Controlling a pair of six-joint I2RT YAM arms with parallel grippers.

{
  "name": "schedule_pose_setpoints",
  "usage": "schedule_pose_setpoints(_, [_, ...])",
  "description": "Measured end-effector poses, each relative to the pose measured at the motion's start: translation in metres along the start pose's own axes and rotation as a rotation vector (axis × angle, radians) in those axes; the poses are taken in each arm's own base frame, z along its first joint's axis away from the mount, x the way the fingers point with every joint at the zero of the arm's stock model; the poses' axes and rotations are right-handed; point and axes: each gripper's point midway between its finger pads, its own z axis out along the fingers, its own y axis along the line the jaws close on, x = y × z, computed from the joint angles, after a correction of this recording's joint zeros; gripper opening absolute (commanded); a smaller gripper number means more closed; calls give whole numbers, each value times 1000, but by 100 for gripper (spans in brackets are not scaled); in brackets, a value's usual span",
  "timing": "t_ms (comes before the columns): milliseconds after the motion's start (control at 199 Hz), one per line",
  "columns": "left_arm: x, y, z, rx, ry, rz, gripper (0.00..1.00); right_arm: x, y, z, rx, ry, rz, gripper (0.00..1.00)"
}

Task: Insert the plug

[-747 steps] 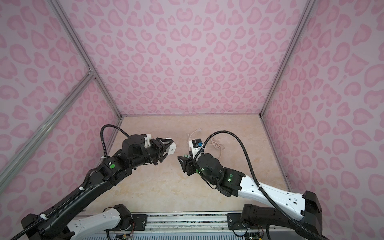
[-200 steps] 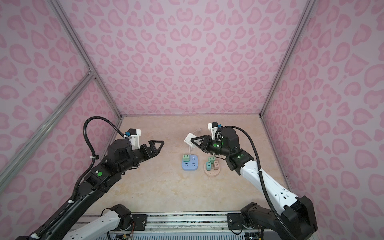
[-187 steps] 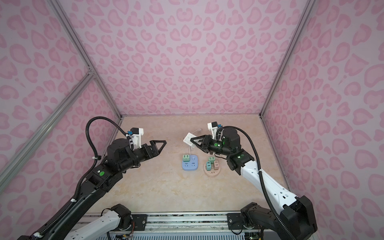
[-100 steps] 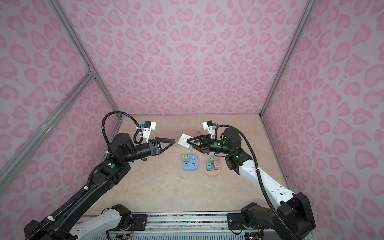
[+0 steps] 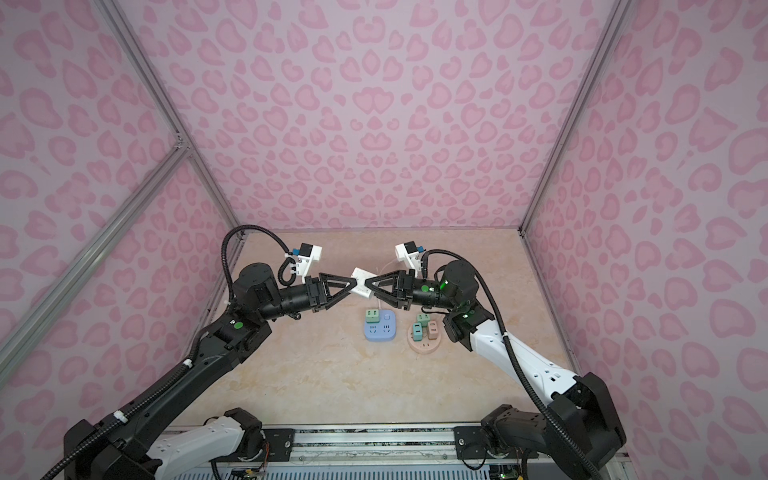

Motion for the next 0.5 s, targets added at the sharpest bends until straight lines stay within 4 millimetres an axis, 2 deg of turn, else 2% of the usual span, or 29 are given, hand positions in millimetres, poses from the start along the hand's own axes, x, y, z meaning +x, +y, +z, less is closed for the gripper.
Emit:
schedule_pose_setpoints(45, [-1, 0, 1, 4, -3, 0, 55, 1, -1, 2, 0, 3, 6, 0])
schedule_pose_setpoints(151, [-3, -1, 2, 11, -8, -6, 37, 3, -7, 6, 2, 9, 19, 0])
schedule_pose_setpoints(161, [-3, -1, 2, 11, -8, -6, 33, 3, -8, 7, 2, 9, 21, 0])
schedule_pose_setpoints(206, [-4, 0, 2, 7, -13, -25, 26, 1, -10, 8, -3, 0, 11, 0])
schedule_pose_setpoints(286, [-8, 0, 1, 5, -29, -39, 4, -2, -12, 10, -12, -12, 5, 0])
schedule_pose_setpoints(342, [-8, 0, 0, 2, -34, -43, 3, -3, -13, 11, -20, -14, 7, 0])
schedule_pose_setpoints(397, [-10, 0, 0, -2, -45, -43, 3, -5, -14, 13, -26, -15, 10, 5])
schedule_pose_setpoints(422, [-10, 1, -1, -5, -49, -42, 3, -6, -15, 13, -30, -16, 12, 10])
schedule_pose_setpoints(472, [-11, 2, -2, -12, -59, -44, 3, -6, -16, 15, -36, -15, 16, 40])
schedule_pose_setpoints(502, [-11, 3, -2, -15, -65, -44, 3, -7, -17, 15, -40, -16, 17, 52])
